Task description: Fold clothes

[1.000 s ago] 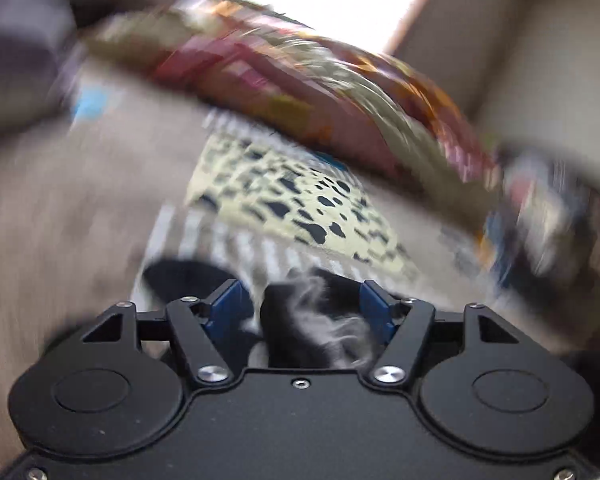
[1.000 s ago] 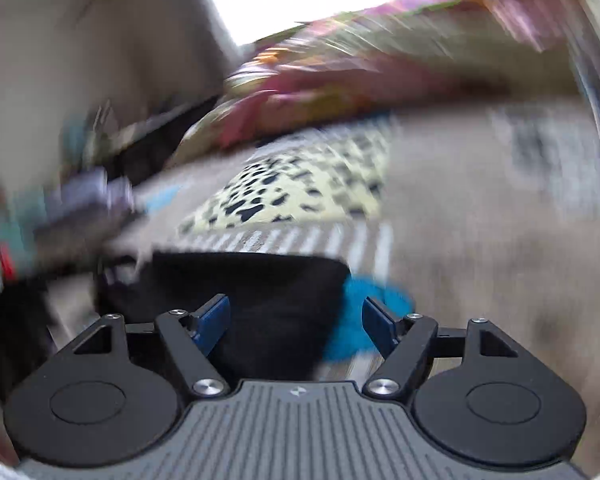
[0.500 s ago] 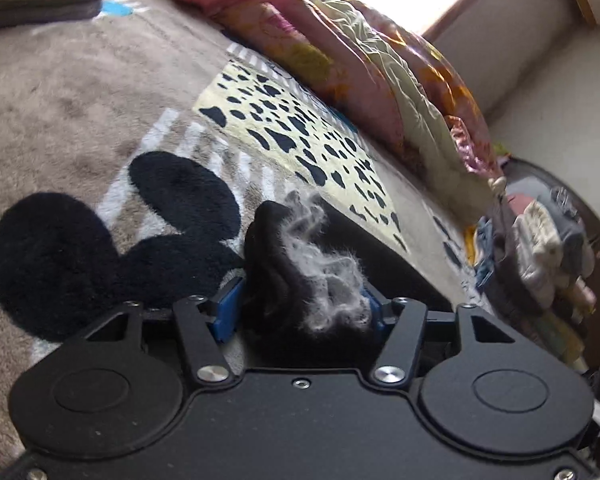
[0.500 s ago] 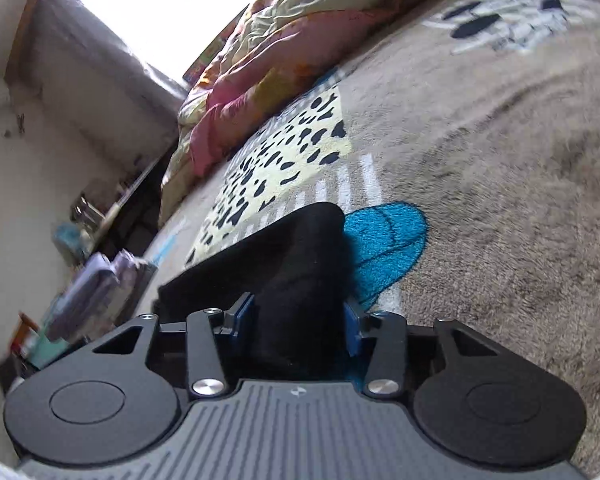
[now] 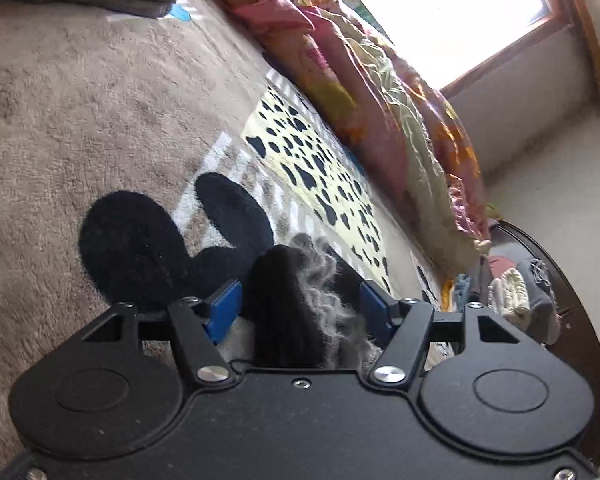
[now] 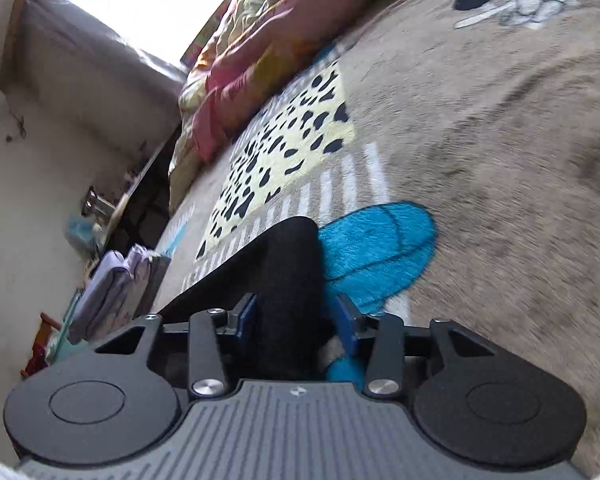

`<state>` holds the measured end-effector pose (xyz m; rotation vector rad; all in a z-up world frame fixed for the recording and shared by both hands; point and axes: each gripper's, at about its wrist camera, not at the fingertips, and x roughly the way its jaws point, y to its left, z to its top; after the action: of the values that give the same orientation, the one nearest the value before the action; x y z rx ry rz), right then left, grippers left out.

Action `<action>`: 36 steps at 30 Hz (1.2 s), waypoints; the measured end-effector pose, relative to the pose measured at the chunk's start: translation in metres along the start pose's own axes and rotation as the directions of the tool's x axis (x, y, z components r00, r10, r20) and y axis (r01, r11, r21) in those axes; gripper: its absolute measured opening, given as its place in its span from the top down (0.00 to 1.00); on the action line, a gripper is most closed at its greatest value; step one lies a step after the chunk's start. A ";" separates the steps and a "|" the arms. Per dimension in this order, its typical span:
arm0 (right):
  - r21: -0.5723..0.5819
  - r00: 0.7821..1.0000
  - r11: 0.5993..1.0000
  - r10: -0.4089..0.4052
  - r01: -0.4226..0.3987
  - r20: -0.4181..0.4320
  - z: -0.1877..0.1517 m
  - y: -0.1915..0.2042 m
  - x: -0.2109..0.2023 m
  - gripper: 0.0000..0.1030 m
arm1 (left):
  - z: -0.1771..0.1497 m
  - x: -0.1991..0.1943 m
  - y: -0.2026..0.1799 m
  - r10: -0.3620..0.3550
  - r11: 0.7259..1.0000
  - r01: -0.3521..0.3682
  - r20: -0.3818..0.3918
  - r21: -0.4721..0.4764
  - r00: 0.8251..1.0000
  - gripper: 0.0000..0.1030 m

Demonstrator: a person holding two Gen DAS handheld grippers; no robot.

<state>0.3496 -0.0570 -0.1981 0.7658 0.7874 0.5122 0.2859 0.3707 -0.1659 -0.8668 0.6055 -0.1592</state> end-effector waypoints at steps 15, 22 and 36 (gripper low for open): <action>-0.055 0.998 0.997 0.060 -0.059 0.013 -0.014 0.014 0.015 0.68 | -0.030 0.019 -0.012 -0.003 1.000 0.004 0.032 -0.013 0.999 0.64; -0.134 0.987 0.979 0.157 -0.151 0.035 0.007 0.070 0.025 0.70 | 0.010 -0.020 -0.004 -0.082 0.991 0.098 0.168 -0.091 0.982 0.64; -0.326 0.818 0.752 0.503 -0.573 -0.279 0.064 0.355 0.215 0.73 | 0.148 -0.189 0.031 0.048 0.987 0.075 0.699 -0.144 0.714 0.64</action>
<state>0.4845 0.2805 0.0117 0.5609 0.5801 1.2468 0.2100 0.5588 -0.0345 -1.0078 -0.1179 0.2160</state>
